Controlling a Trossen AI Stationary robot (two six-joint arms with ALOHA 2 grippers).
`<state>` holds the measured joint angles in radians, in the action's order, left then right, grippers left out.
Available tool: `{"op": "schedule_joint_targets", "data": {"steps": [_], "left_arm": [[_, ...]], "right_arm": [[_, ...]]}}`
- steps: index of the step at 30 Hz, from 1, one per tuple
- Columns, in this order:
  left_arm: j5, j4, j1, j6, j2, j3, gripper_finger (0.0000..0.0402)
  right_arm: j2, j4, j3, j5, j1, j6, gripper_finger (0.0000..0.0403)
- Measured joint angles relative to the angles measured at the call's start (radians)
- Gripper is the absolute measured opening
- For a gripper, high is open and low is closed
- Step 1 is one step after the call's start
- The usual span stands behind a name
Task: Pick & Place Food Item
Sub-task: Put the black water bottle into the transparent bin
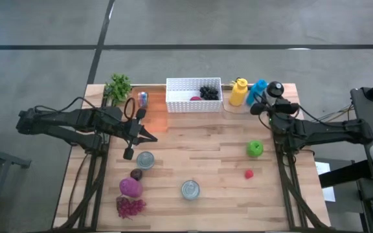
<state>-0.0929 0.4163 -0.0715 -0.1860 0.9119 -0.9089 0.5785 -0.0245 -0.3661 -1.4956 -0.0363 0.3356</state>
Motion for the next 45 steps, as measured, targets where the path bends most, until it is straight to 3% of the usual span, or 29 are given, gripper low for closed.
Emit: {"op": "schedule_joint_targets", "data": {"steps": [16, 28, 34, 45], "left_arm": [[0.0, -0.027, 0.0, 0.0, 0.0, 0.0, 0.0024], [0.0, -0.03, 0.0, -0.039, 0.0, 0.0, 0.0024], [0.0, -0.031, 0.0, -0.042, 0.0, 0.0, 0.0024], [0.0, -0.03, 0.0, -0.045, 0.0, 0.0, 0.0024]], "right_arm": [[0.002, 0.016, 0.042, 0.004, -0.07, 0.032, 0.0278], [0.096, 0.014, 0.044, 0.013, -0.071, 0.1, 0.0279], [0.134, 0.014, 0.044, 0.101, -0.114, 0.147, 0.0274], [0.2, 0.013, 0.044, 0.17, -0.181, 0.194, 0.0278]]}}
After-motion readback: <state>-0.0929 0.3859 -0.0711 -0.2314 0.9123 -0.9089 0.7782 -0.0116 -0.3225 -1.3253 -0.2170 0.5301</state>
